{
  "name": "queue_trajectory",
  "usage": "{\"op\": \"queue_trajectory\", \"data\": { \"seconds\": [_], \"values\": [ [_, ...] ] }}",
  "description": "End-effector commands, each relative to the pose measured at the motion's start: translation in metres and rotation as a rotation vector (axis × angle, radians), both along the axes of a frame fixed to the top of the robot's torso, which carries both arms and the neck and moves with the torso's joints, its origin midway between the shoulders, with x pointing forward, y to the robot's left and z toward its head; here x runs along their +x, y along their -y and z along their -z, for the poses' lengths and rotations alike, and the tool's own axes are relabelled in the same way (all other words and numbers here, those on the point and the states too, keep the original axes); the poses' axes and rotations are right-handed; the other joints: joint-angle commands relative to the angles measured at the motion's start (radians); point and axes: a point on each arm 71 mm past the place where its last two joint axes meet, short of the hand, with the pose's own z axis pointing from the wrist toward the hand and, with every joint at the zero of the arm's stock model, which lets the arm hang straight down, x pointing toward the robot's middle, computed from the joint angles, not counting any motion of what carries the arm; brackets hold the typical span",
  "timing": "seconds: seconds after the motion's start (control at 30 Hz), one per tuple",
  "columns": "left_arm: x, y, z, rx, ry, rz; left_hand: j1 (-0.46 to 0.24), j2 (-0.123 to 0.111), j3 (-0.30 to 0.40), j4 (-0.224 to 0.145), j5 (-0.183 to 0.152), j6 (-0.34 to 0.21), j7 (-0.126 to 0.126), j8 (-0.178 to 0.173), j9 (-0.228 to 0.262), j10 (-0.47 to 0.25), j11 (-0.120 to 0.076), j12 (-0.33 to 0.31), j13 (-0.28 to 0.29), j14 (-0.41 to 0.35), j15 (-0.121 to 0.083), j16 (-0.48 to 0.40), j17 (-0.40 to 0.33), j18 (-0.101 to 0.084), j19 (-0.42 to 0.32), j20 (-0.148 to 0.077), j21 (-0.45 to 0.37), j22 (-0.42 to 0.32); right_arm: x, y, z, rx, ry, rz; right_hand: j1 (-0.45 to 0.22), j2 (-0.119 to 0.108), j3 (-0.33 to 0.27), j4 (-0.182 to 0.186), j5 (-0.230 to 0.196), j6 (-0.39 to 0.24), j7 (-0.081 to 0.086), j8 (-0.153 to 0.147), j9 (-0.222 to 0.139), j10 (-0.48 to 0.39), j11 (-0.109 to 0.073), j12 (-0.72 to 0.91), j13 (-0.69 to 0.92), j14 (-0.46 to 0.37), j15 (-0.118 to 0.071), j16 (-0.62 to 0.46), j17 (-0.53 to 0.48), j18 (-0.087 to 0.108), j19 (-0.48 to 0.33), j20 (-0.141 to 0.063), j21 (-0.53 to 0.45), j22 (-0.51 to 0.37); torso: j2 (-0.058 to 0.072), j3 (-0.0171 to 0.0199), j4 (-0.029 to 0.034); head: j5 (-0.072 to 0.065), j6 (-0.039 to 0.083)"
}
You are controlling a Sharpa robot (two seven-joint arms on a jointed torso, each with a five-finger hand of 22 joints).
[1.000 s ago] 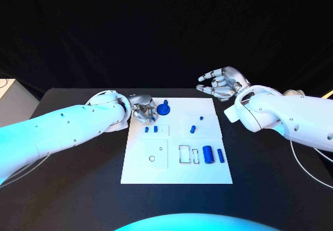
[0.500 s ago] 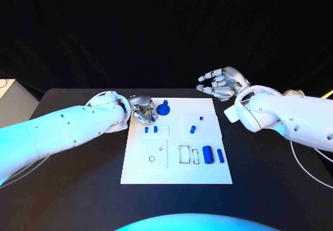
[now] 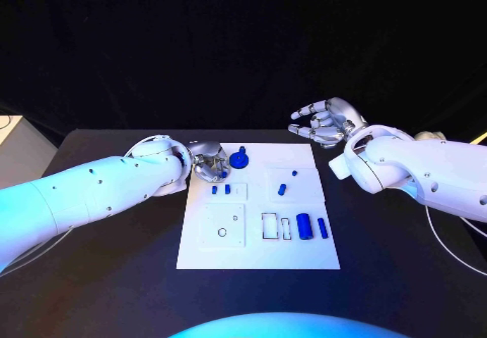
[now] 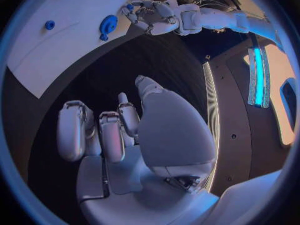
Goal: Assemble the parts on the task board
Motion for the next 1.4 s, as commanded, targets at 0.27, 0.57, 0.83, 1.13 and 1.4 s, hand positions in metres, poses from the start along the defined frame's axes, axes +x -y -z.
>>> {"op": "queue_trajectory", "data": {
  "seconds": [0.27,0.57,0.83,1.13,1.4],
  "values": [
    [0.000,0.000,-0.001,-0.015,0.014,-0.004,-0.010,0.000,-0.005,0.001,0.006,-0.010,0.002,-0.009,-0.002,-0.007,0.001,0.009,0.004,-0.007,0.002,-0.006,0.000,-0.002,-0.007,0.000,-0.003,0.001,0.000,0.000,-0.001,-0.002,0.010,-0.008,-0.004,-0.007,0.004,0.001,0.007,0.001,-0.003,0.006,-0.001,0.001,-0.005,-0.001,0.010,0.069,-0.008,-0.004,0.122,0.017,-0.002,-0.003,-0.003,0.082,0.000,-0.0006,-0.0001,0.000,-0.001],
    [-0.001,-0.001,-0.002,-0.024,0.014,-0.002,-0.009,-0.003,-0.008,-0.002,0.005,-0.011,-0.003,-0.018,-0.004,-0.007,-0.005,0.042,0.025,0.004,-0.002,0.004,0.018,-0.003,0.003,-0.001,0.000,0.009,0.000,0.000,0.000,-0.002,0.009,-0.008,-0.004,-0.007,0.004,0.001,0.007,0.001,-0.003,0.006,-0.001,0.001,-0.005,-0.001,0.010,0.069,-0.008,-0.004,0.122,0.017,-0.002,-0.003,-0.003,0.082,0.000,-0.0009,0.0005,0.000,-0.001],
    [-0.002,-0.003,-0.002,-0.027,0.013,-0.004,-0.008,-0.001,-0.008,-0.003,0.005,-0.008,-0.005,-0.021,-0.004,-0.015,-0.008,0.067,0.042,0.012,-0.004,0.012,0.032,-0.005,0.011,-0.002,0.003,0.015,0.000,0.000,0.000,-0.003,0.009,-0.008,-0.009,-0.011,0.018,0.000,0.008,0.001,-0.003,0.008,-0.003,0.003,-0.005,0.001,0.010,0.069,-0.008,-0.006,0.120,0.017,-0.001,-0.004,-0.006,0.081,-0.001,-0.0005,-0.0003,0.002,-0.001],
    [-0.002,-0.008,-0.002,-0.020,0.010,-0.020,-0.010,-0.006,-0.007,-0.005,0.006,-0.029,-0.005,-0.042,-0.011,-0.034,-0.009,0.097,0.062,0.014,-0.005,0.017,0.036,-0.005,0.013,-0.004,0.003,0.017,0.000,0.000,0.000,-0.003,0.009,-0.007,-0.009,-0.011,0.018,0.000,0.008,0.001,-0.003,0.008,-0.003,0.003,-0.005,0.001,0.010,0.069,-0.008,-0.006,0.120,0.017,-0.001,-0.004,-0.006,0.081,0.001,0.0002,-0.0004,0.001,0.000],
    [-0.001,-0.013,-0.003,-0.030,0.026,-0.036,-0.017,-0.022,-0.028,-0.002,0.006,-0.142,-0.008,-0.110,-0.042,-0.059,-0.006,0.129,0.083,0.011,-0.002,0.021,0.030,-0.005,0.011,-0.001,-0.006,0.013,0.000,0.000,0.000,-0.003,0.010,-0.006,-0.009,-0.012,0.019,0.000,0.007,0.001,-0.003,0.008,-0.003,0.003,-0.005,0.000,0.009,0.069,-0.008,-0.006,0.120,0.017,-0.001,-0.004,-0.006,0.081,0.001,0.0001,-0.0007,0.000,0.001]
  ]
}}
